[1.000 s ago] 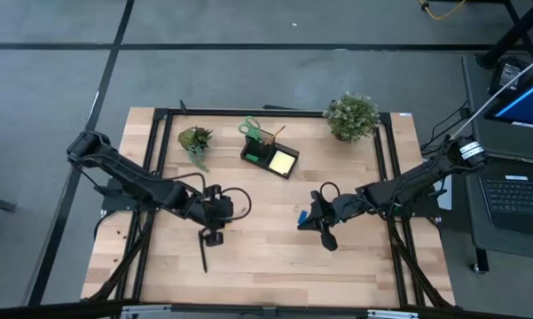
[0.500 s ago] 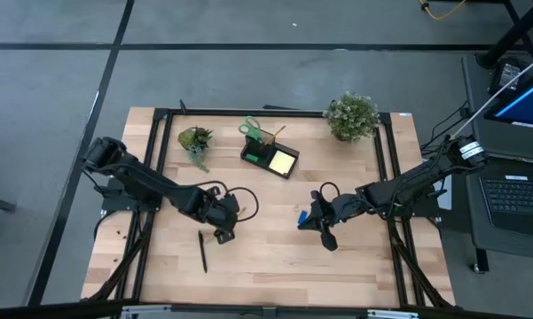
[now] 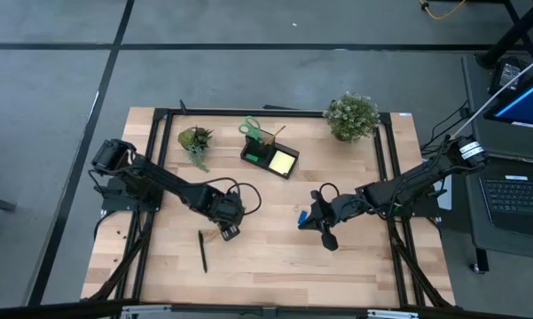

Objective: Pick and place office supplies into organizer
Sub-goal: Put the pencil into the desk organizer

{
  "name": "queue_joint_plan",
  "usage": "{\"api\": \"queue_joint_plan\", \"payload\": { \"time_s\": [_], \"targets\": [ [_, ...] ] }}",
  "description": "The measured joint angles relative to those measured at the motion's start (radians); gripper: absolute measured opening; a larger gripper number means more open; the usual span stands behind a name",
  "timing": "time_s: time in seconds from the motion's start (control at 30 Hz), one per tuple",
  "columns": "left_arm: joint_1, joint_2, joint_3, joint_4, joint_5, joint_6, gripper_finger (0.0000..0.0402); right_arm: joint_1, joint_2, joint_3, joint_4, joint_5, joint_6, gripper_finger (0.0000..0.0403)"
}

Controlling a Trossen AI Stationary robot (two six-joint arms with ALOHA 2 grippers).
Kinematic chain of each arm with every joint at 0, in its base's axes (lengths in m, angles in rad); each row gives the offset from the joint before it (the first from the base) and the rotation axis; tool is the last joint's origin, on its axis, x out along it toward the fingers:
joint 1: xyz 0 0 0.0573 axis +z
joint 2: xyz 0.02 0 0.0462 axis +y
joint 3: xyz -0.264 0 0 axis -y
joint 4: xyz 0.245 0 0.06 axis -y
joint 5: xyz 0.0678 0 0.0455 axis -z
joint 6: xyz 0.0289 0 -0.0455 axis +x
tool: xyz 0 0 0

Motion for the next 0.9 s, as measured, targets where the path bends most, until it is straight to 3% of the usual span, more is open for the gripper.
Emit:
{"api": "queue_joint_plan", "payload": {
  "time_s": [0.37,0.53,0.9],
  "targets": [
    [0.000,0.006,0.000,0.053,-0.027,0.073,0.0123,0.000,0.000,0.000,0.001,0.000,-0.023,0.0007],
    [0.001,0.007,0.000,0.066,-0.092,0.077,0.0123,0.000,0.000,0.000,0.001,0.000,-0.023,0.0007],
    [0.000,0.059,0.000,0.070,-0.080,0.077,0.0123,0.000,0.000,0.000,0.002,0.000,-0.023,0.0007]
  ]
}}
